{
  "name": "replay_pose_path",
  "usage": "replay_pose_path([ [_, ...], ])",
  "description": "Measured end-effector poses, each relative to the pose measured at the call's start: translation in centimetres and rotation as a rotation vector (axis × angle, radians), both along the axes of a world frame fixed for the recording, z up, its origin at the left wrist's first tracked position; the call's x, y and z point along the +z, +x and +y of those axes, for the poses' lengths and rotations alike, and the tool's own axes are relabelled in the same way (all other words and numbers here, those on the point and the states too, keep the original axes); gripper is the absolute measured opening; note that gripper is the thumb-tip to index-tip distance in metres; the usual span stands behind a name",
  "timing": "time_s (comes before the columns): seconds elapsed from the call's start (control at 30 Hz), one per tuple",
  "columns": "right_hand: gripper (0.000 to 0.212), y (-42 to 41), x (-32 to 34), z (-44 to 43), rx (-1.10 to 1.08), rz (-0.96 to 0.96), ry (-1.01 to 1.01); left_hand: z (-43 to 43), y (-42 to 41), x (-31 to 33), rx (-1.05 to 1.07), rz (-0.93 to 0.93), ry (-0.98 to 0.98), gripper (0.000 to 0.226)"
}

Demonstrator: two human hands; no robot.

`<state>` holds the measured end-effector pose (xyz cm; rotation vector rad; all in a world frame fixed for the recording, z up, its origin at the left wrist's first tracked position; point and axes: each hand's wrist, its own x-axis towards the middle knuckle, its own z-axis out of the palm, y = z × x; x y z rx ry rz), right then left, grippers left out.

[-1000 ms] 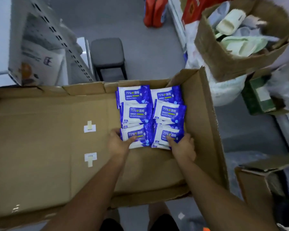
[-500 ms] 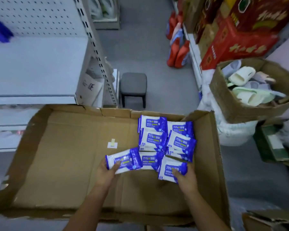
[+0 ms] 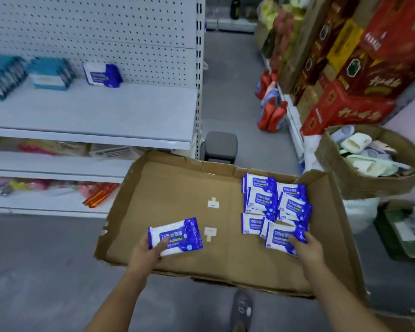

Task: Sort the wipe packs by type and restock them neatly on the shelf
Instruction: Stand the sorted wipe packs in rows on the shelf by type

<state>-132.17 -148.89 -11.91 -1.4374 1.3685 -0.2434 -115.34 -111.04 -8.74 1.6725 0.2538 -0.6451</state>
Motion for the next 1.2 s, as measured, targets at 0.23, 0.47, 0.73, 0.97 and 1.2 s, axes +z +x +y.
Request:
replay_pose_path([
  [0.23,0.017,6.7,8.0,13.1,0.200,-0.340,0.200,5.7,2.7,5.1,-0.042,-0.042,-0.047,0.017],
  [0.47,0.029,17.9,9.4,19.8,0.456,-0.377,0.250,11.1,10.2,9.7,0.011,-0.080,-0.005,0.024],
  [0.73,0.033,29.2,11.5,26.0,0.548,-0.441,0.332,19.1,18.7,13.3,0.173,-0.197,0.061,0.019],
  [0.97,0.034,37.8,12.8,32.3,0.538,-0.465,0.304,25.7,27.7,12.0,0.184,-0.237,0.021,0.015],
  [1.2,0.031,45.1,14.1,41.3,0.421,-0.466,0.181,33.2,38.1,11.8,0.057,-0.258,-0.011,0.030],
])
